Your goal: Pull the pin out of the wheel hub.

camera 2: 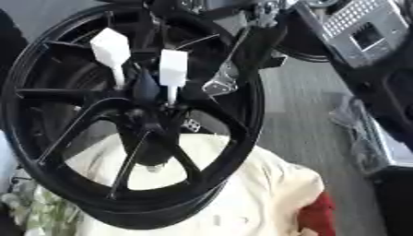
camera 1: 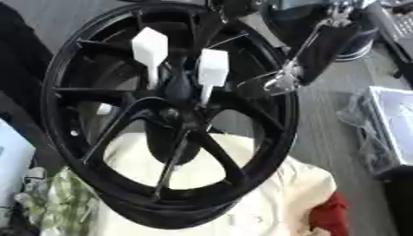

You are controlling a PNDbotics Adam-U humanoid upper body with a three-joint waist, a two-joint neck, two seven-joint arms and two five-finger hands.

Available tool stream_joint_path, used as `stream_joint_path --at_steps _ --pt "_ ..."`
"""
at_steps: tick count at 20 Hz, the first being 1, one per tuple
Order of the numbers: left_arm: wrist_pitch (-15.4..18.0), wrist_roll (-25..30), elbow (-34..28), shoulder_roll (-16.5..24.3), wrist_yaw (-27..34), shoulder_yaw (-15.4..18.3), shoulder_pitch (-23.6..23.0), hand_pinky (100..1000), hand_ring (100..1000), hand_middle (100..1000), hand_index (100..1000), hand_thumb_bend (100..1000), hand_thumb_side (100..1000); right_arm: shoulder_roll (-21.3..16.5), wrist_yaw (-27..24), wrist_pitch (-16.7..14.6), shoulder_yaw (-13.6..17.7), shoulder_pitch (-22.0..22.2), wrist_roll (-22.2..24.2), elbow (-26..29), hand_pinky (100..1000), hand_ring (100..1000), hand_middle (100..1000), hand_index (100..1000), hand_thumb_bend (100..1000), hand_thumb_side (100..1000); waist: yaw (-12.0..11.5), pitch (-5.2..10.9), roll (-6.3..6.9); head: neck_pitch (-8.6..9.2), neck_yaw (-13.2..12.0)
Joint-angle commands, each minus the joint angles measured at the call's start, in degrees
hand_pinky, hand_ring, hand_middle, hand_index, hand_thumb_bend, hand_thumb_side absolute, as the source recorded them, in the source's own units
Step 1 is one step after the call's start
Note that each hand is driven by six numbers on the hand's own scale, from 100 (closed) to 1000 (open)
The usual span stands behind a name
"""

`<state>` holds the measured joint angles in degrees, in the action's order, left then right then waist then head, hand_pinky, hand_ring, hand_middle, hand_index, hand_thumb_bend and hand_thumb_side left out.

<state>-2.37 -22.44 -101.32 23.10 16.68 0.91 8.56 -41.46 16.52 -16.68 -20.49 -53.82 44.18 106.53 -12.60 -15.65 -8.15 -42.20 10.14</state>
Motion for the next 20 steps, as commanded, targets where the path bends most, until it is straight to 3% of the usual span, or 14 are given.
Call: stream_joint_path --at_steps 1,5,11,17,18,20 --pt "0.0 0.0 -0.6 0.9 -0.1 0.5 0.2 825 761 707 747 352 658 -0.4 3.7 4.0 0.6 -0.3 -4.2 -1.2 853 778 715 829 328 419 0.1 0.94 0.47 0.07 -0.2" --pt "0.0 -0.1 -0.5 0.9 -0.1 0.5 0.1 826 761 707 746 354 658 -0.1 6.5 10.5 -0.4 0.2 -7.1 -3.4 865 787 725 845 333 453 0.0 0.95 0.36 0.07 -0.2" --pt "0.1 0.0 -0.3 0.9 -0.1 0.4 0.1 826 761 707 745 355 658 0.1 8.2 17.0 -1.7 0.1 -8.0 -5.0 882 802 734 851 389 566 0.1 1.04 0.18 -0.06 -0.1" --pt "0.1 -0.1 -0.3 0.9 -0.1 0.5 0.1 826 761 707 745 356 658 0.3 8.8 19.5 -2.2 -0.1 -7.1 -5.2 883 803 735 852 389 572 0.0 1.07 0.13 -0.09 -0.1" --pt "0.1 -0.1 -0.3 0.9 -0.1 0.5 0.1 827 761 707 745 357 658 0.3 8.8 19.5 -2.3 -0.1 -7.1 -5.2 887 796 723 847 342 636 0.0 1.07 0.12 -0.09 -0.1" --pt "0.1 -0.1 -0.2 0.9 -0.1 0.5 0.1 827 761 707 745 357 658 0.3 7.9 20.5 -3.6 0.7 -6.1 -6.3 887 796 722 846 340 638 -0.1 1.07 -0.11 -0.08 -0.1"
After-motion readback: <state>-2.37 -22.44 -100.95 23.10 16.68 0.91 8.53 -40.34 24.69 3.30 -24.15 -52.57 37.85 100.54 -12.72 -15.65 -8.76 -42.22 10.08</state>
